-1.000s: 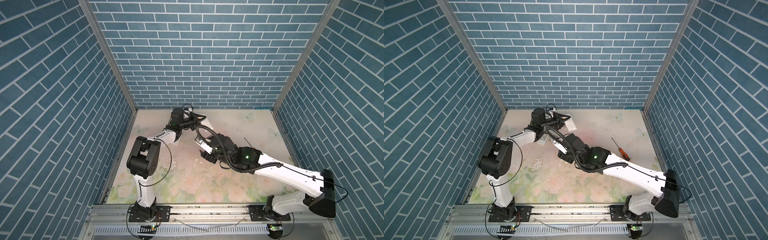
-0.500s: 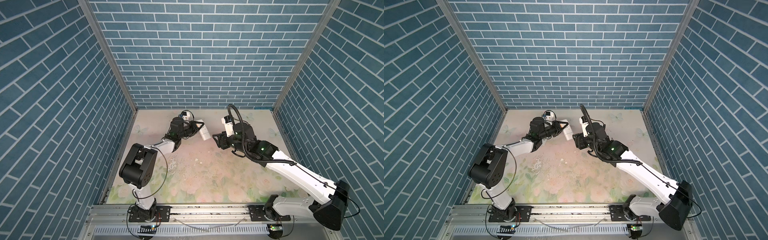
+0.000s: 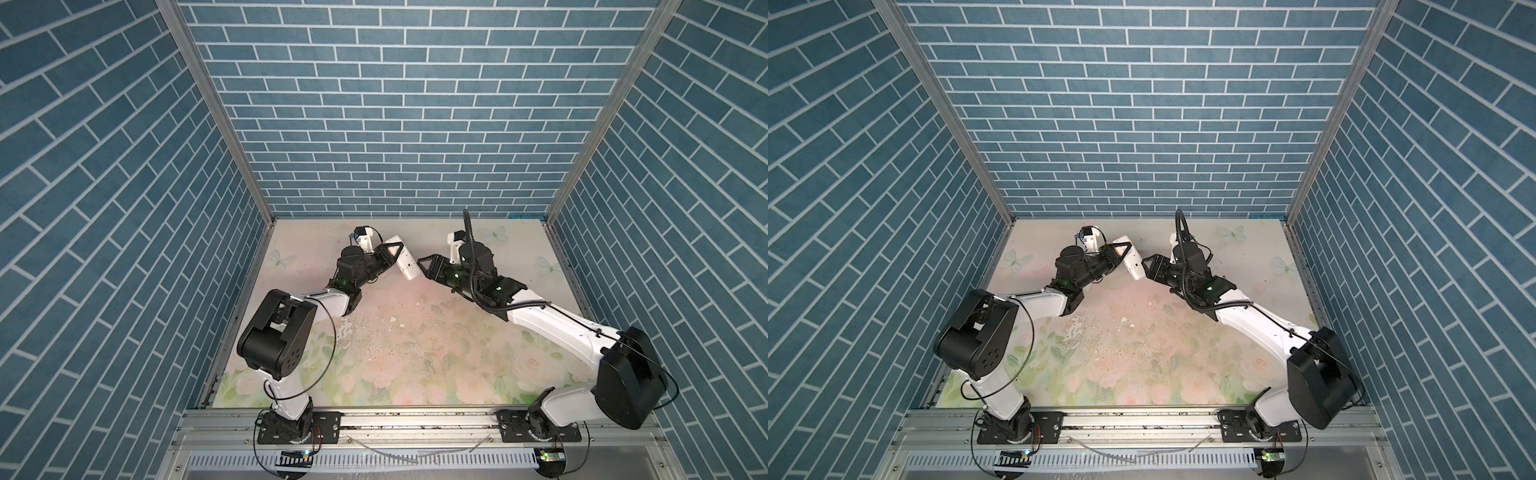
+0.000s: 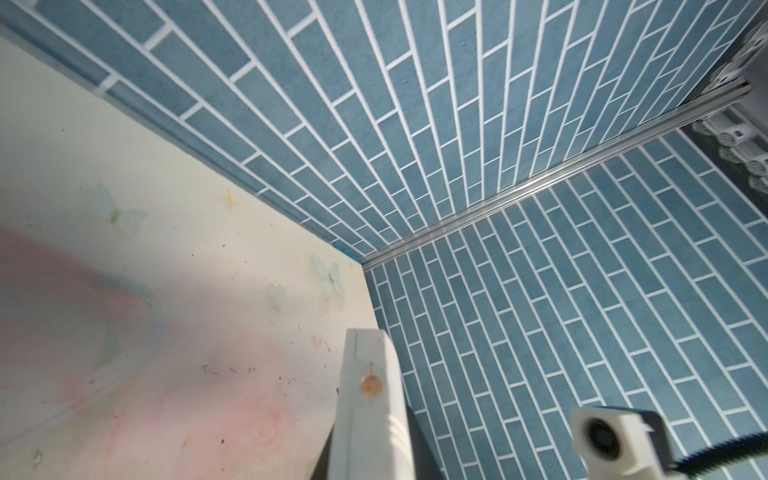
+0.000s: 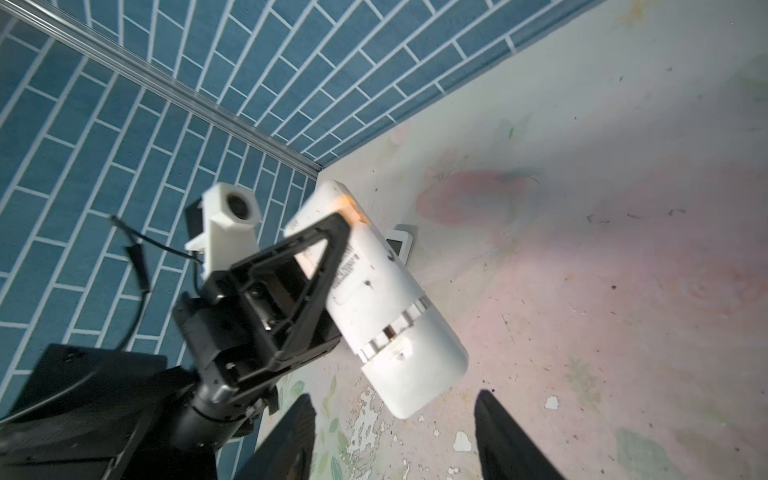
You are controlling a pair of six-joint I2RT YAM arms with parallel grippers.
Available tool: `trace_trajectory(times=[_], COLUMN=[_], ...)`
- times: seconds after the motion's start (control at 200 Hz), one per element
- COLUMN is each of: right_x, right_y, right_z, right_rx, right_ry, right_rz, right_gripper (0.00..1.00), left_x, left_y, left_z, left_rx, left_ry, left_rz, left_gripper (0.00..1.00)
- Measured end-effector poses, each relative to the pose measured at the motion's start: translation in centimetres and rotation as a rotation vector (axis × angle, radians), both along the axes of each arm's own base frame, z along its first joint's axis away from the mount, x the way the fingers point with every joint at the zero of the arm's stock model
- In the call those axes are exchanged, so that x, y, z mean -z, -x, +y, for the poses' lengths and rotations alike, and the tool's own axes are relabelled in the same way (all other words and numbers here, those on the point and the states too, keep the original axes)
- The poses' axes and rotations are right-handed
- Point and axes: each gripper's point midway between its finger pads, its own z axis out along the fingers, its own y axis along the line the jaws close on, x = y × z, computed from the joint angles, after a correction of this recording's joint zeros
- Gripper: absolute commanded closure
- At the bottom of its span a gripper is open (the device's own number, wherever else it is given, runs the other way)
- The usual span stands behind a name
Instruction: Unload the batteries from the remote control
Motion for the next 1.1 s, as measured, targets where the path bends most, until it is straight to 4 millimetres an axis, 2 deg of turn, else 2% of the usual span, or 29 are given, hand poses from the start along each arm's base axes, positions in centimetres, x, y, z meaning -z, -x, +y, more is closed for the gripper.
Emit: trace_trajectory(times=[0.085,0.18,0.385,0.675,1.0,1.1], right_x=[0.7,0.4,-0.6,1.8,1.1,0.9], right_y=[-0.1,-0.2,-0.6,-0.8,-1.1,-1.3], right_z=[0.2,0.3,1.1,1.8,2.2,2.4], right_rx=[0.005,0.007,-0.005,-0.016,-0.025,-0.027], right_ry=[-0.003,-0.022,-0.075,-0.063,-0.076,-0.079], right_rz=[0.026,0.025,0.005,0.061,0.053,0.05], right_gripper=[0.38,0.38,0.38,0.4,0.41,0.46], left_x=[-0.7,-1.4,-1.1,-1.4,-1.5,-1.7], left_y=[-0.1,-0.2,-0.5,-0.5,-0.3,-0.2], left_z=[0.1,0.2,0.1,0.1,-0.2,-0.2], left_rx=[-0.012,-0.018,-0.018,-0.015,-0.01,-0.009], left_ry=[0.028,0.057,0.094,0.115,0.116,0.121], left_rz=[-0.012,-0.025,-0.011,-0.014,-0.015,-0.024], left_gripper=[1.0,1.0,1.0,1.0,1.0,1.0])
